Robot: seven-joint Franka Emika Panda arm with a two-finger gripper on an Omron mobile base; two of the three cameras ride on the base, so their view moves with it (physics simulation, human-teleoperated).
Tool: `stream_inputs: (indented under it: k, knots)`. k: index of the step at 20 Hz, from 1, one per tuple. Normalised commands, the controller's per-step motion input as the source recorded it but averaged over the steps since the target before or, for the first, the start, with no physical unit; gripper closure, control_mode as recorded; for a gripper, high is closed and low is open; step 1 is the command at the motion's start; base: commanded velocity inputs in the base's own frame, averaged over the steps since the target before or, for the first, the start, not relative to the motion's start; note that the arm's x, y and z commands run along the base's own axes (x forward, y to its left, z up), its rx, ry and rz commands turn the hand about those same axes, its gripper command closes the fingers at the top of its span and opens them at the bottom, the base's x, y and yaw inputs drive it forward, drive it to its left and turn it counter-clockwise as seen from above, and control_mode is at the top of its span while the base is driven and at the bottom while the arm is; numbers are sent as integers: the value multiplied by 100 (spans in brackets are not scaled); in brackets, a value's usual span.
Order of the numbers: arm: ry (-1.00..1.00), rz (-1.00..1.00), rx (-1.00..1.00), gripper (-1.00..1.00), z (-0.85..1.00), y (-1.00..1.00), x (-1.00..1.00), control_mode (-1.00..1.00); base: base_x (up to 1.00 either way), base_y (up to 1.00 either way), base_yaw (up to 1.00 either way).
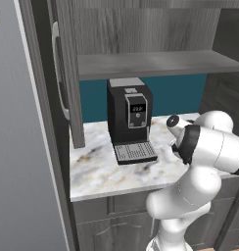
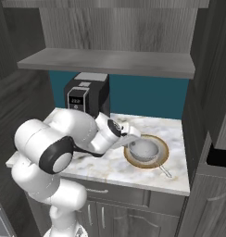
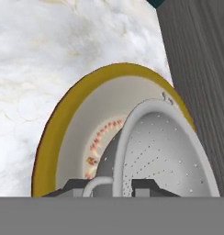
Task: Open the cabinet and setup a tea strainer by placing it in the bowl upright.
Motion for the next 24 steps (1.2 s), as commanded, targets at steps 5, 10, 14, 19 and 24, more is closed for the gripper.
stream_inputs:
  k: [5, 10, 14, 19, 24]
  knots:
    - [0, 4, 0, -100, 0, 0, 8, -100, 0, 0, 0]
    - [0, 4, 0, -100, 0, 0, 8, -100, 0, 0, 0]
    - [0, 2, 0, -100, 0, 0, 1, -100, 0, 0, 0]
    - [0, 0, 0, -100, 1, 0, 0, -100, 0, 0, 0]
    - [-5, 0, 2, -100, 27, 9, -23, -100, 0, 0, 0]
